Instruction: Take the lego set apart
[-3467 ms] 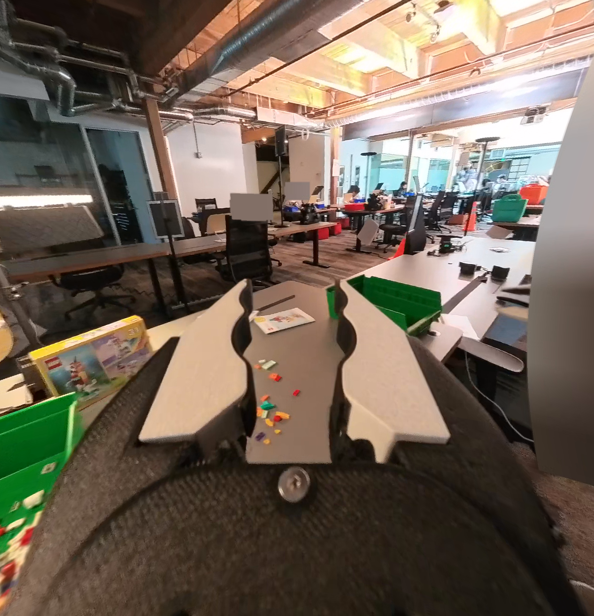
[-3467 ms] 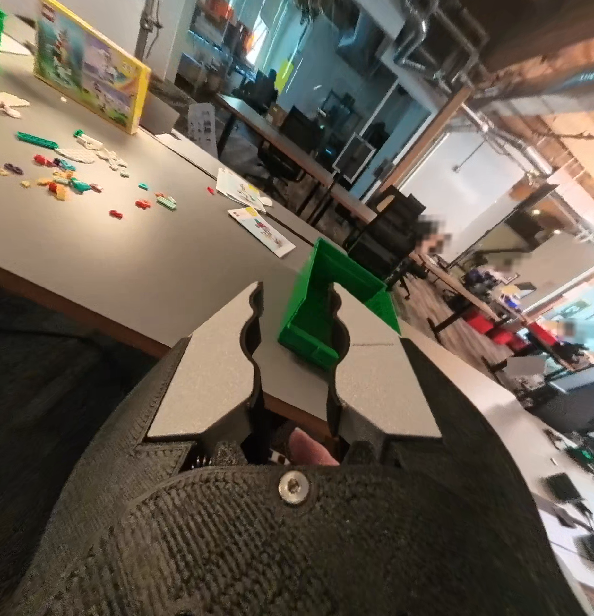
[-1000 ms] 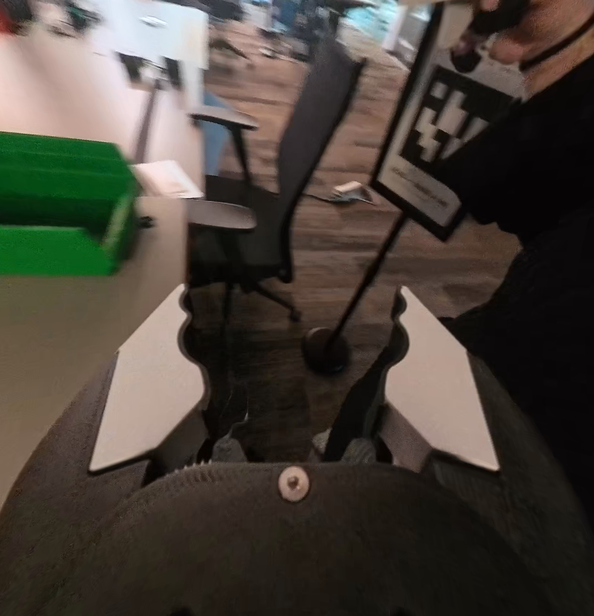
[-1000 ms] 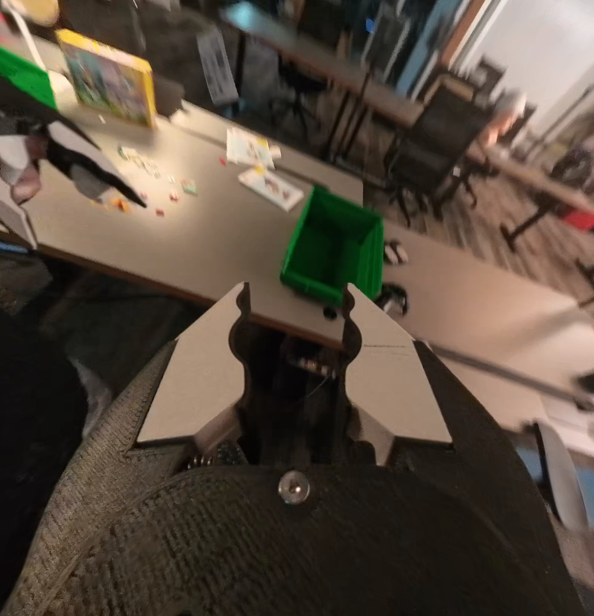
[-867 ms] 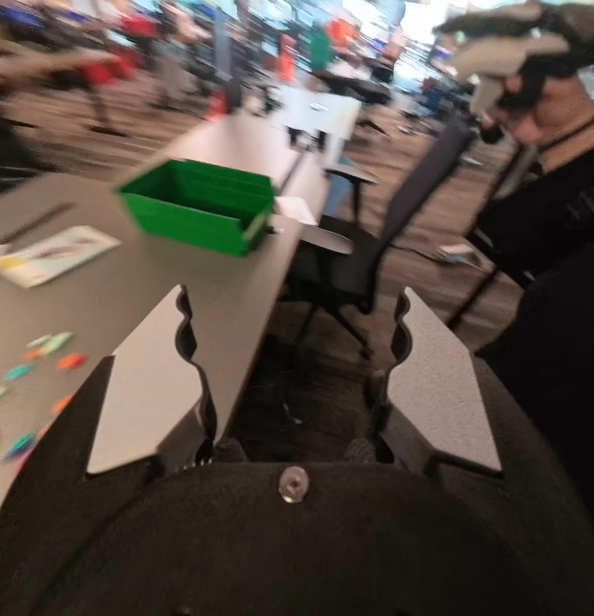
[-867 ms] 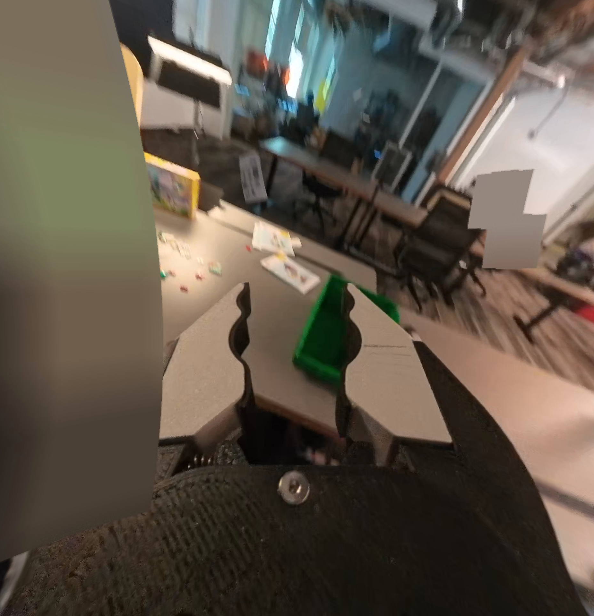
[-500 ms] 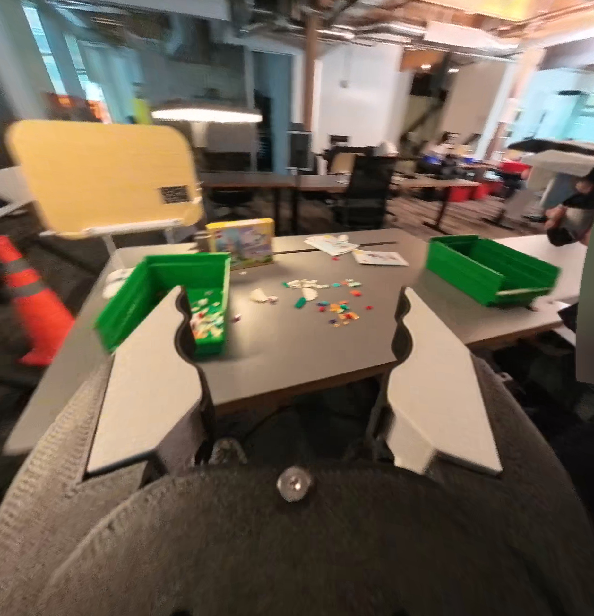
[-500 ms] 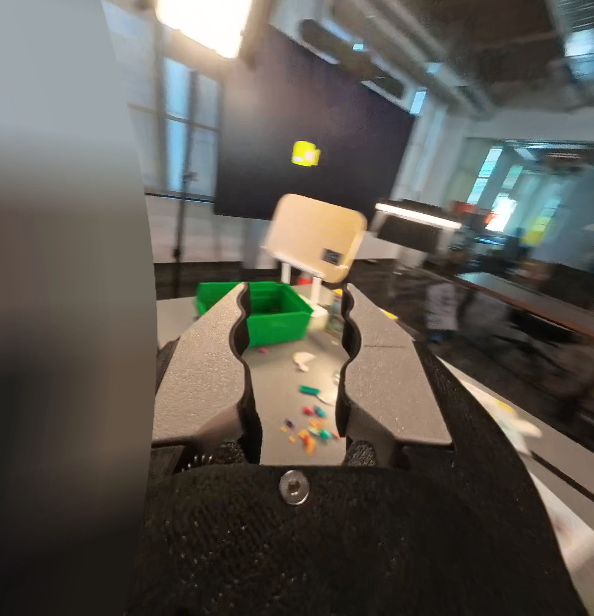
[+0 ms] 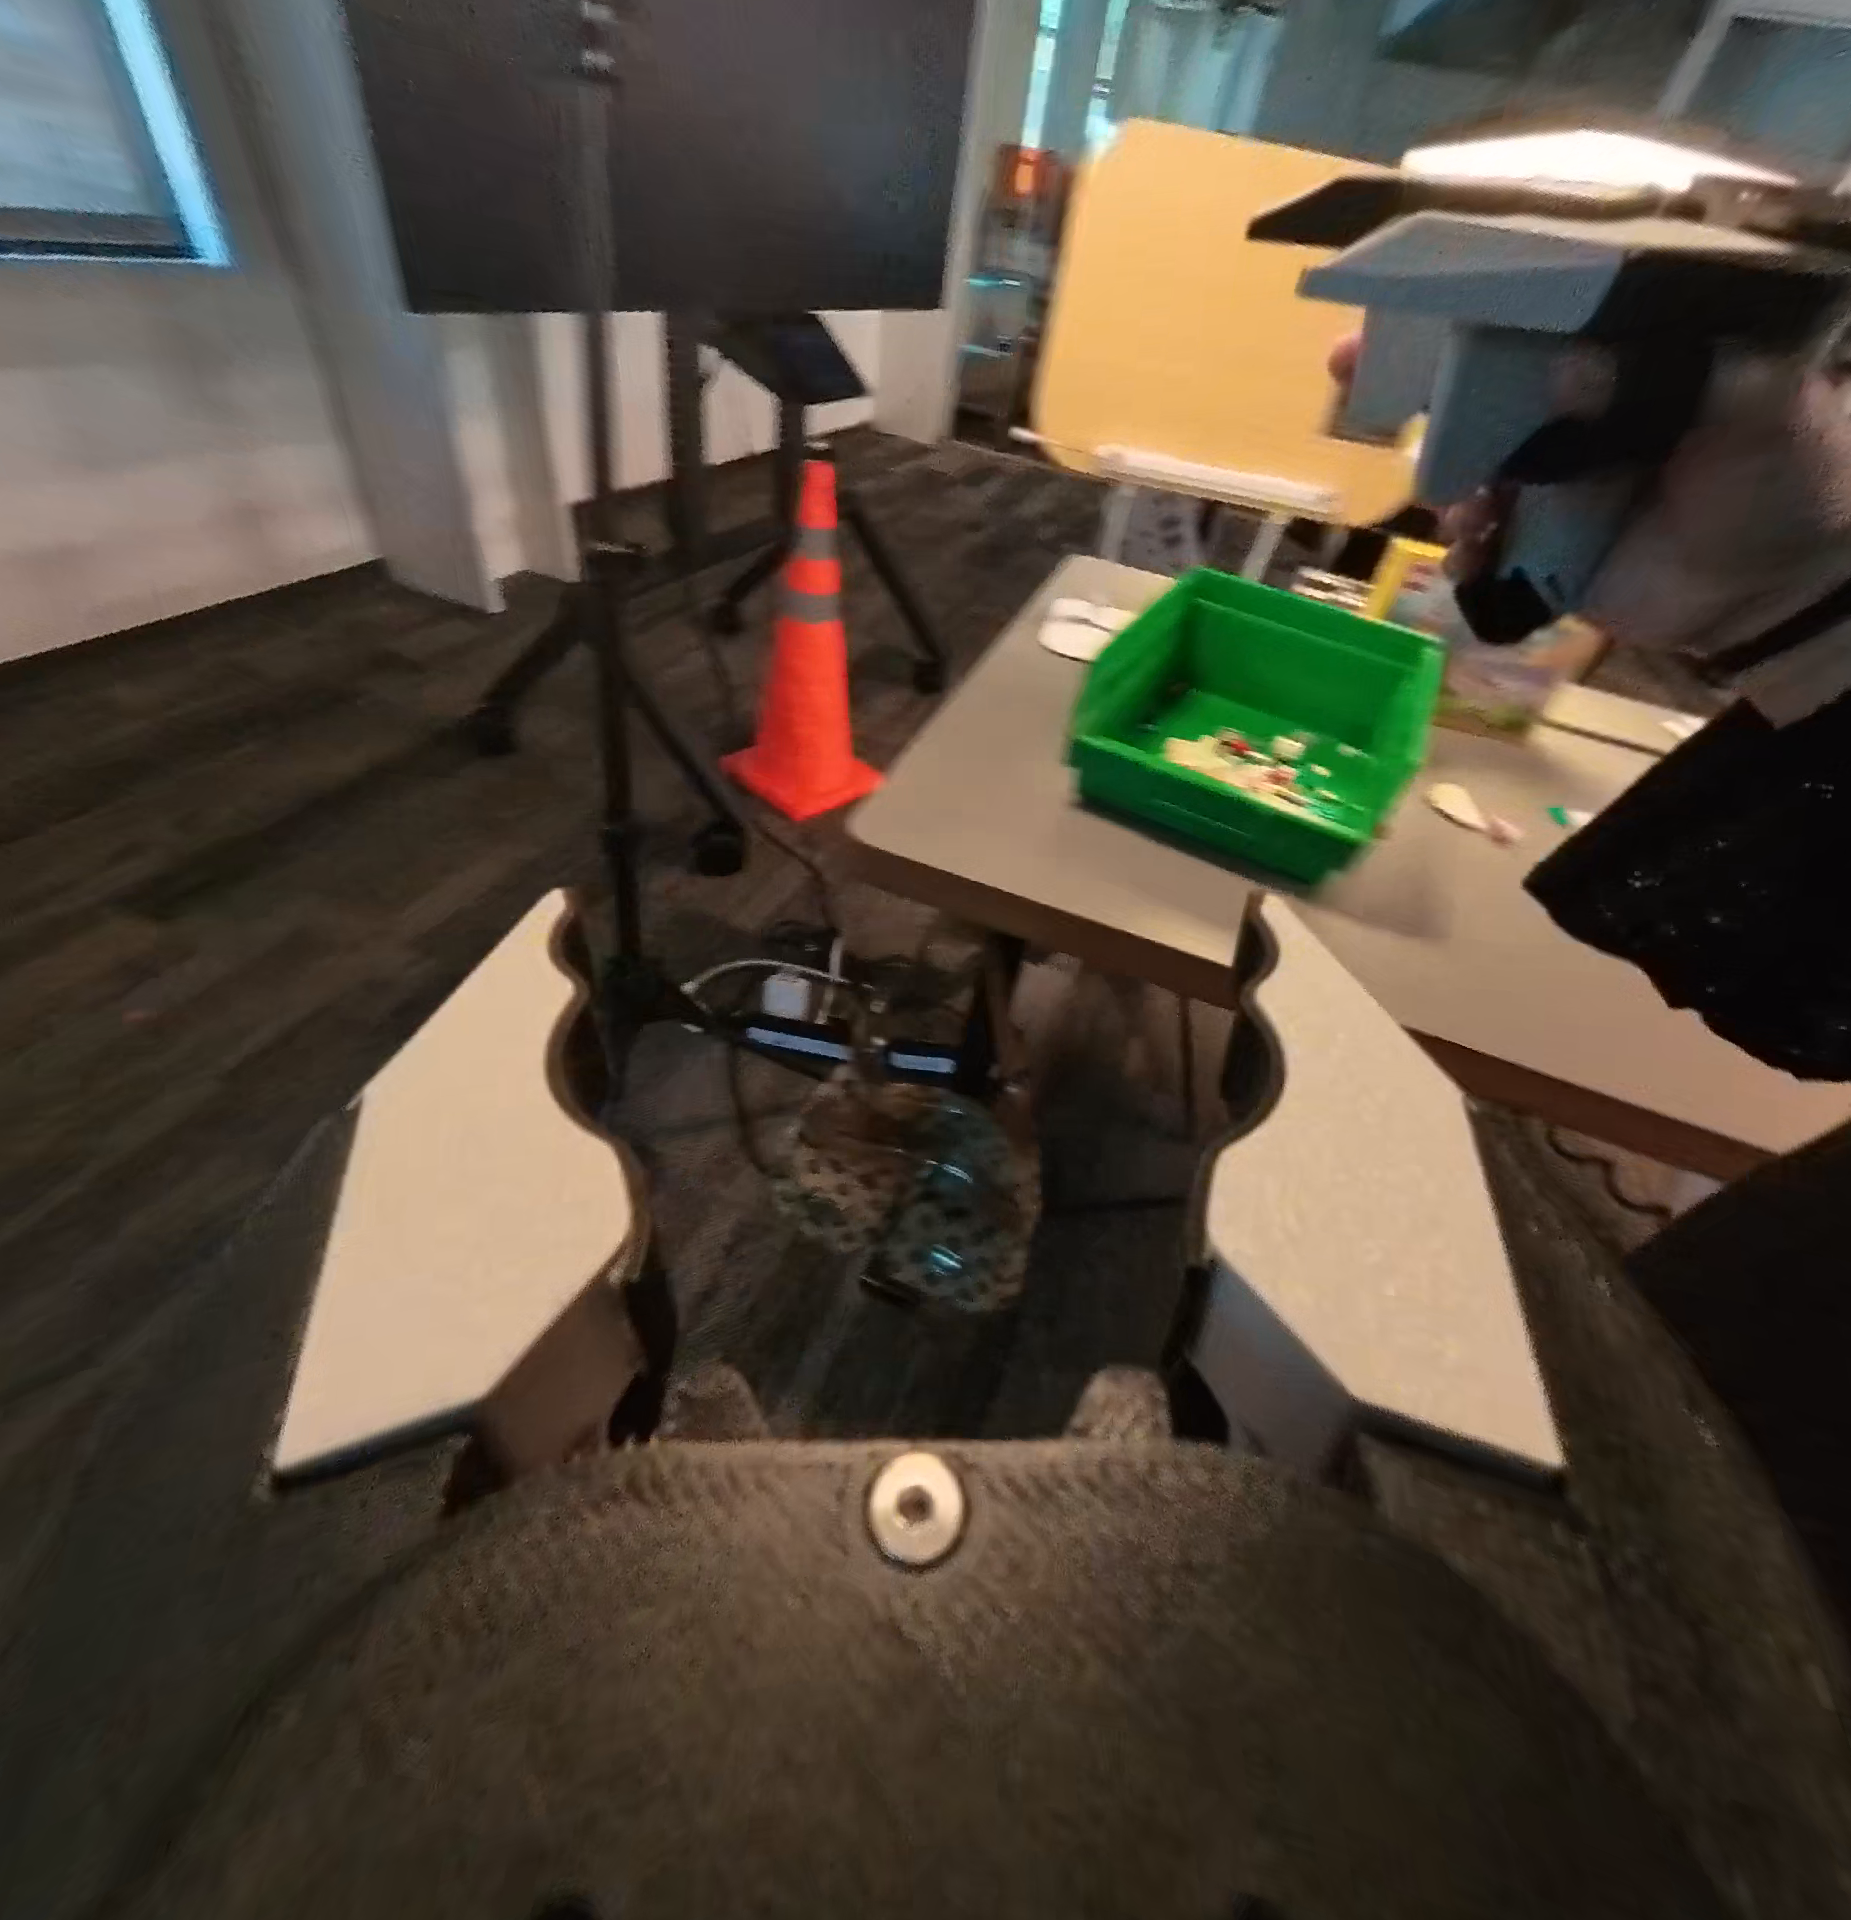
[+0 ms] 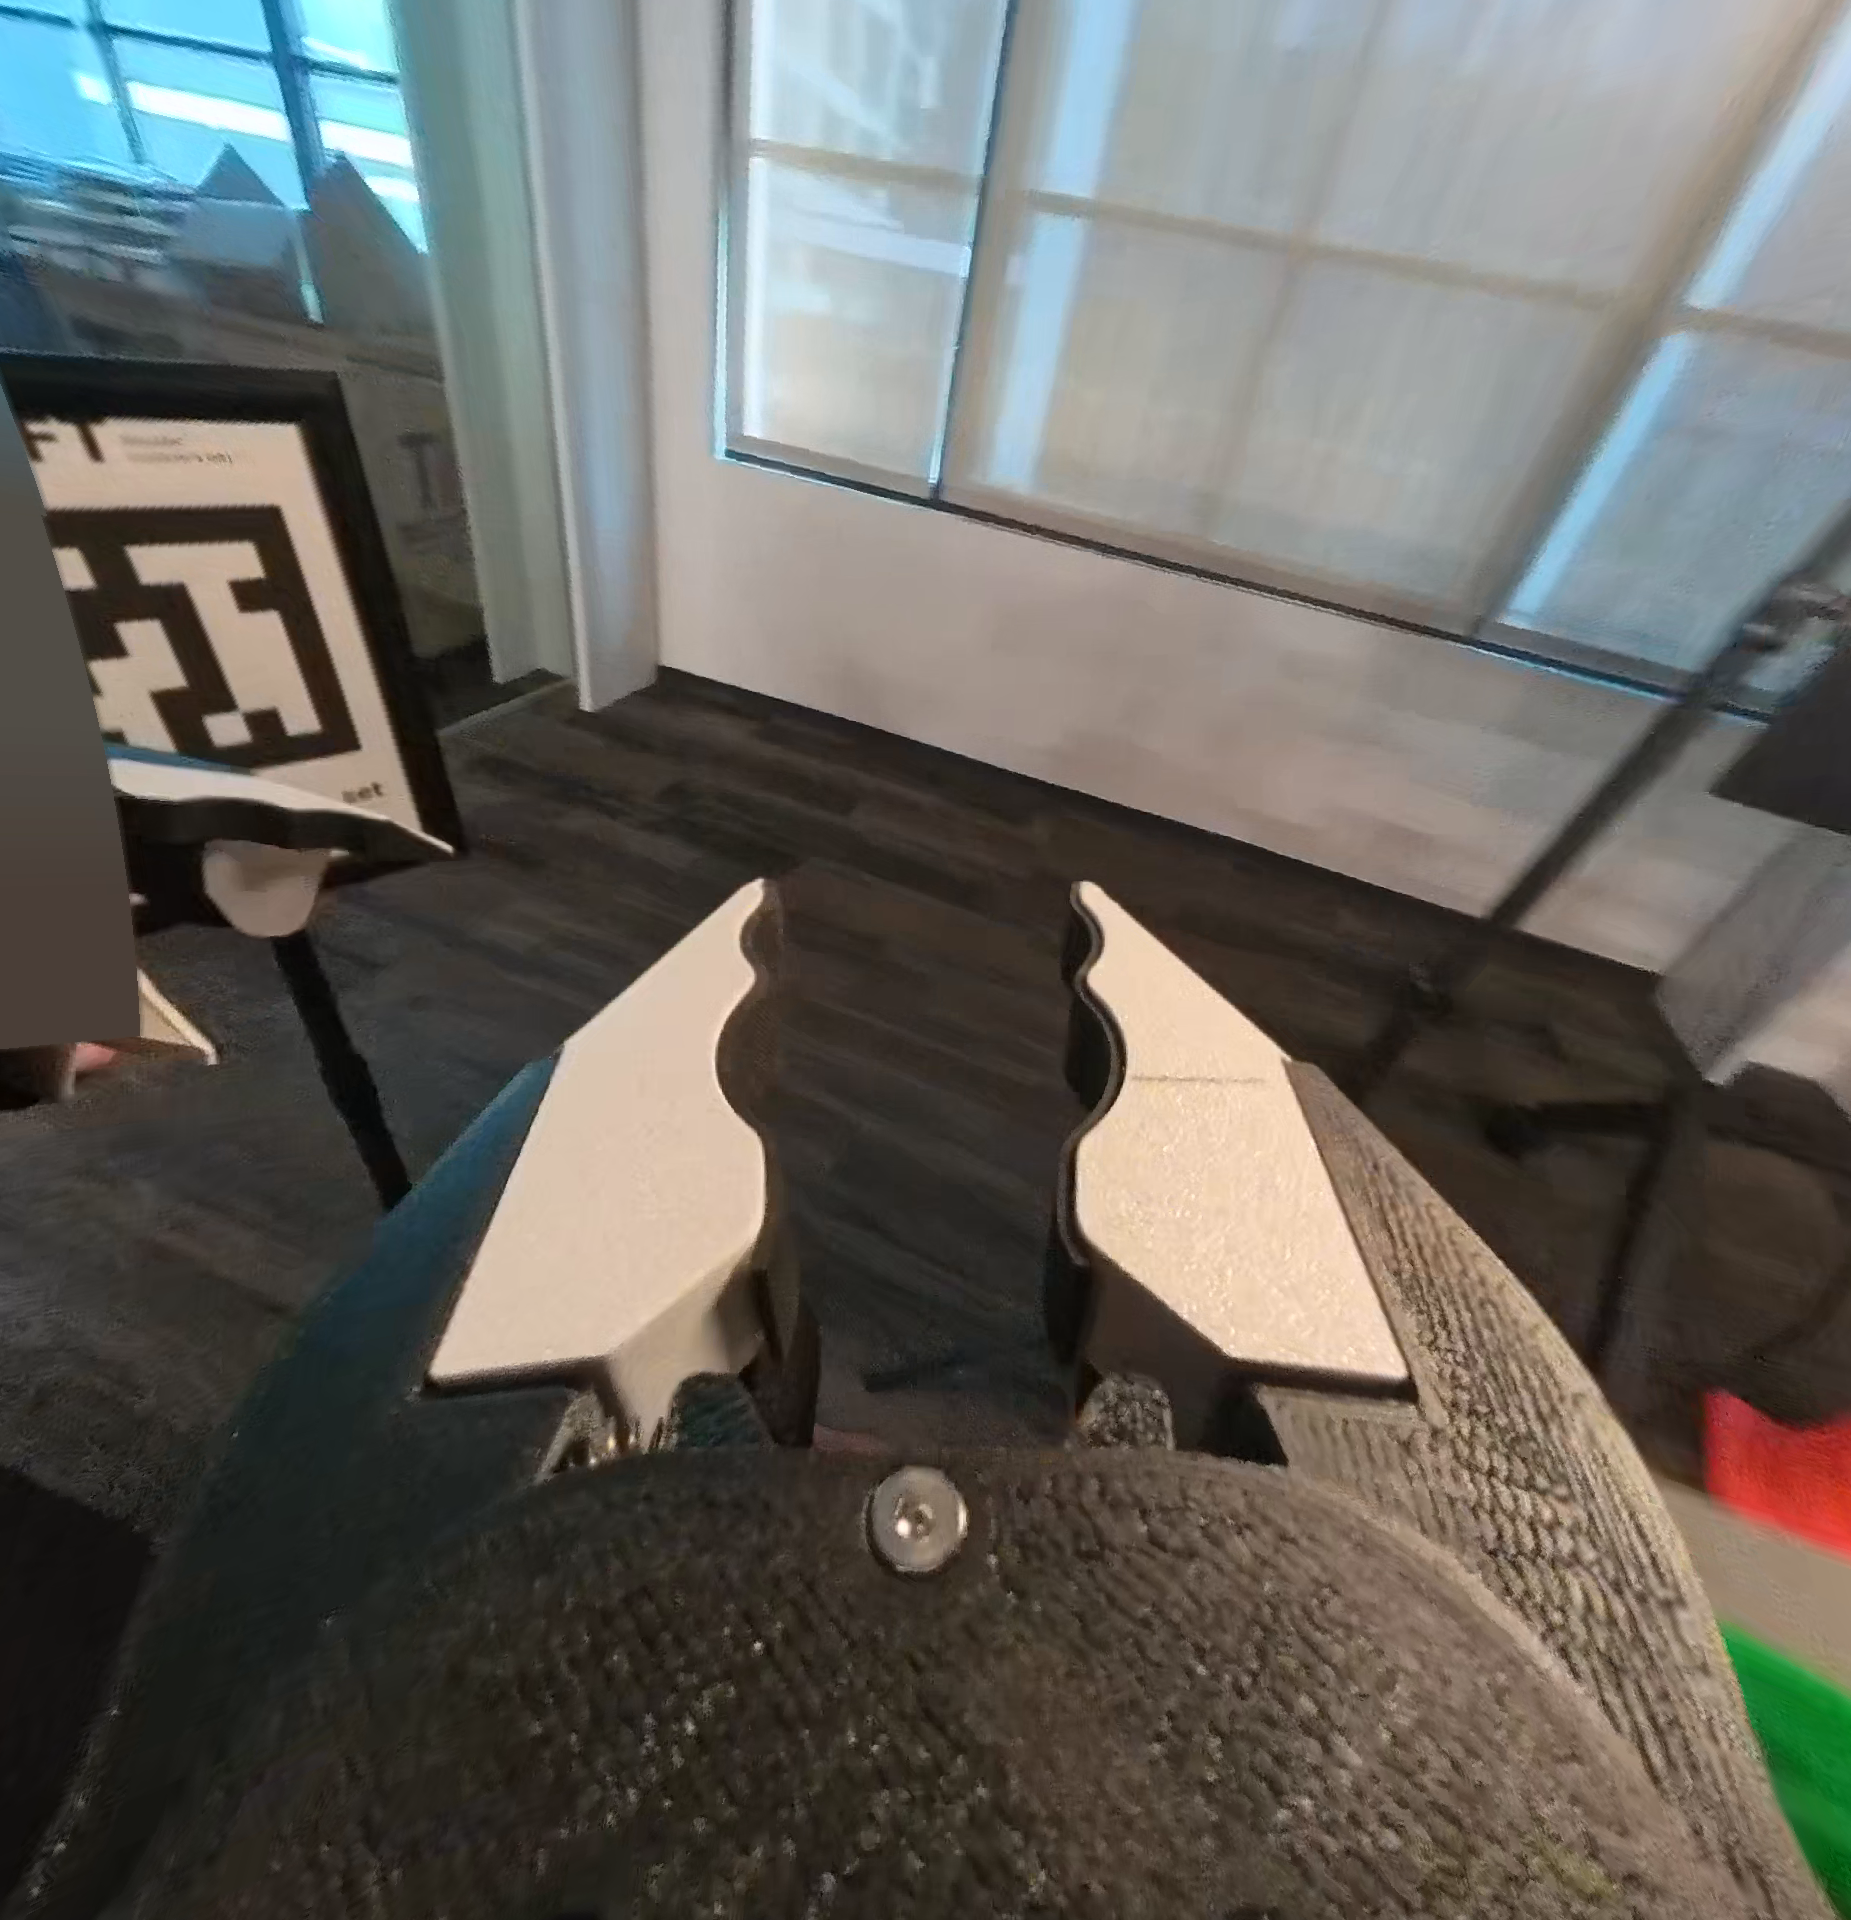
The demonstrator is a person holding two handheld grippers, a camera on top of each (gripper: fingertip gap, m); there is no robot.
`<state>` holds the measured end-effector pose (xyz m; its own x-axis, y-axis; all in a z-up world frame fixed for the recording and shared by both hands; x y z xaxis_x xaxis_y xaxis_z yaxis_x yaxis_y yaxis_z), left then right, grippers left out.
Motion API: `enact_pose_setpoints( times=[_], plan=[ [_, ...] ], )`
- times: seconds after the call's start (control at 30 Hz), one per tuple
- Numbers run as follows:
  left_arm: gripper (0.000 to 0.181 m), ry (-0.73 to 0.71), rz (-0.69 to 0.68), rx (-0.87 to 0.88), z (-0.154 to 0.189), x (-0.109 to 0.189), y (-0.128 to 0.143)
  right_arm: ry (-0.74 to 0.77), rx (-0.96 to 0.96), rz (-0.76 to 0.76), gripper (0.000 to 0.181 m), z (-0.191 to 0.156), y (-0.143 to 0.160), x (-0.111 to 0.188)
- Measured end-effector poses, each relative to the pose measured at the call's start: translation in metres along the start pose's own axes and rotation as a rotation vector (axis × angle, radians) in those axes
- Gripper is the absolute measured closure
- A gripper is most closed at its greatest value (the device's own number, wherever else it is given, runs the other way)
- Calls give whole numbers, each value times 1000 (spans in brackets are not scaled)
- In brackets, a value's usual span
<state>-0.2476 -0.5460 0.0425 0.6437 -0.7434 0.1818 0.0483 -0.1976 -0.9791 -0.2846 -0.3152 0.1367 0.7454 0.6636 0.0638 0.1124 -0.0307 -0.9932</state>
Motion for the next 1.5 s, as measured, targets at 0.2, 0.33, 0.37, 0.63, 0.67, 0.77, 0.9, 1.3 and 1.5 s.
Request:
enact_pose_setpoints(
  times=[0.2,0.33,0.37,0.63,0.67,0.77,0.9,1.3,1.5],
  plan=[
    [63,-126,160,-58,-127,-25,-10,-275,-157,-40,128,-18,31,-150],
    [66,-145,188,-52,-197,-59,-12,-296,-57,-124,139,-4,70,-234],
    [69,-154,185,-56,-213,-67,-12,-328,-29,-171,148,0,80,-253],
    [114,-448,181,-411,-402,-126,-1,-283,-20,-282,155,83,137,-435],
    [118,-494,134,-461,-434,-137,3,-272,-3,-289,155,97,143,-464],
    [120,-627,30,-413,-534,-169,17,-168,20,-340,155,148,160,-550],
    [119,-561,32,-240,-640,-214,22,-121,-42,-402,155,209,172,-647],
    [117,-775,-112,-120,-916,-200,129,27,-164,-569,146,386,294,-938],
    [160,-666,-126,95,-1088,-266,179,209,-79,-805,167,484,421,-1055]
  ],
)
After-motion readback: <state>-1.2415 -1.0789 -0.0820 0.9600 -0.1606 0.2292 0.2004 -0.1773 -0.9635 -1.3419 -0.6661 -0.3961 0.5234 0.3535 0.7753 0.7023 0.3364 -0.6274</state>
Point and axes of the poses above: each gripper's, where its closed fingertips meet, x back along the fingers, y out of its underside, z = x × y across the jaws, the point moved 5 cm from there along x, back along the fingers, and after that the axes turned 13 degrees about -x, right-handed, at the moved point
